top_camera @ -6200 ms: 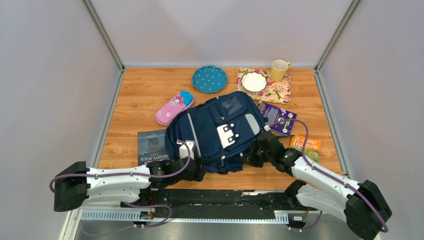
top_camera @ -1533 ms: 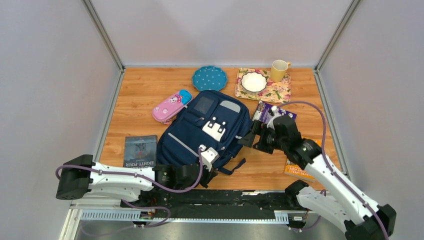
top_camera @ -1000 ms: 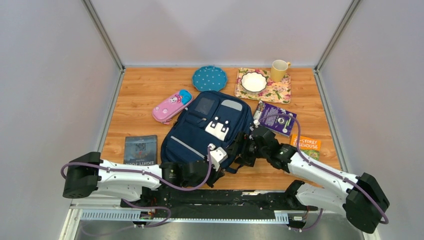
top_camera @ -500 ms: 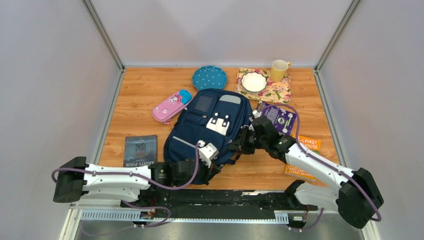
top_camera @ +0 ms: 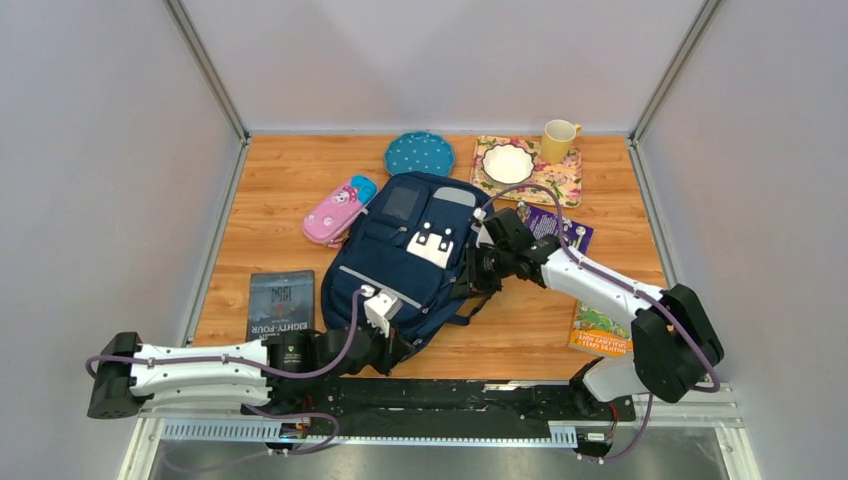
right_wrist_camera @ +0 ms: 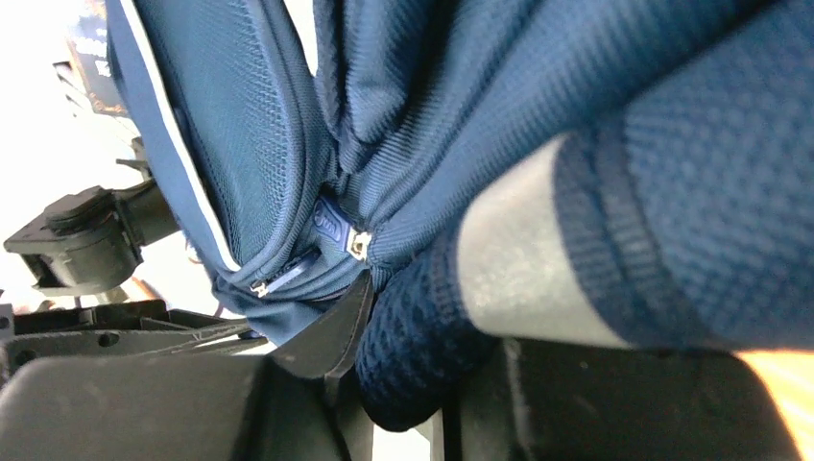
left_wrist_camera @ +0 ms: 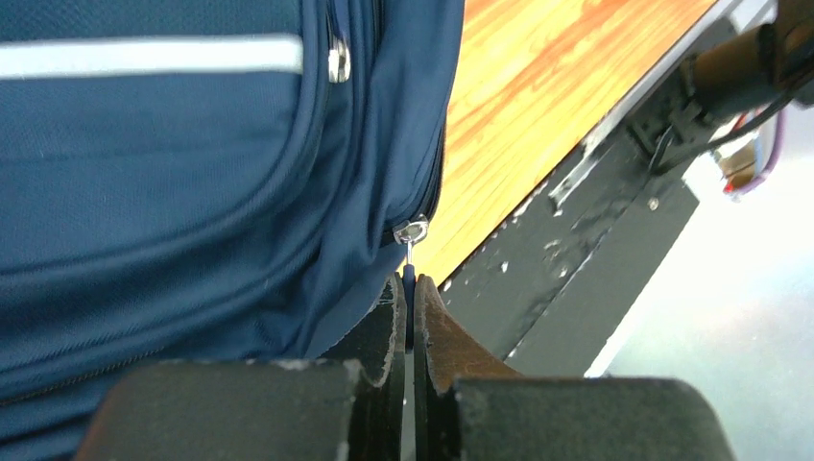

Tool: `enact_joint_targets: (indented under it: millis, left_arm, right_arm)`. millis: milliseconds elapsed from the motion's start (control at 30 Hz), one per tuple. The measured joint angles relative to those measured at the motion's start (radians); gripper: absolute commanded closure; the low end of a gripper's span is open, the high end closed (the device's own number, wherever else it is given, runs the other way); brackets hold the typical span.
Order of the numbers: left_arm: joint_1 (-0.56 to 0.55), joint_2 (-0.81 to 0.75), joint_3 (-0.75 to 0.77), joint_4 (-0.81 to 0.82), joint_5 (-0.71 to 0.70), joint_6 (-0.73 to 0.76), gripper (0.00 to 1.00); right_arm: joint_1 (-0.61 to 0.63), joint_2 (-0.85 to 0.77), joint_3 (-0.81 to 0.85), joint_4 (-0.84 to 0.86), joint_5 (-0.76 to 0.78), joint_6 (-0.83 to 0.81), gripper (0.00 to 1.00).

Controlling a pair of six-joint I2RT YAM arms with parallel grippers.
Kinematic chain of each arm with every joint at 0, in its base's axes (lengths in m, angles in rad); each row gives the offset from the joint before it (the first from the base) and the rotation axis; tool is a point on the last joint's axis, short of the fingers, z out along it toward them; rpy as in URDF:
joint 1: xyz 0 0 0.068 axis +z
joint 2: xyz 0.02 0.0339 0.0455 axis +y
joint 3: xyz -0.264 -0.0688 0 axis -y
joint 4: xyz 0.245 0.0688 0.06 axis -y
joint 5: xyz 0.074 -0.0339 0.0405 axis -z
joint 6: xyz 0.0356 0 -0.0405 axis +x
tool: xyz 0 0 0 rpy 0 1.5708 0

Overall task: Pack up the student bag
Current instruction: Unzip the student bag at the center of the board.

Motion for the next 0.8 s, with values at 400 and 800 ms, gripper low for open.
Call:
enact_joint_targets:
  millis: [400, 800]
  left_arm:
    - [-0.031, 0.469, 0.198, 0.058, 0.087, 0.109, 1.00]
    - [-0.042, 0.504, 0.264, 0.118, 0.032, 0.208, 1.00]
  right_arm:
    - [-0.083, 0.101, 0.109, -0.107, 0.125, -0.098, 0.21]
    - [-0.066, -0.512, -0.274, -0.028, 0.134, 0.185, 0.17]
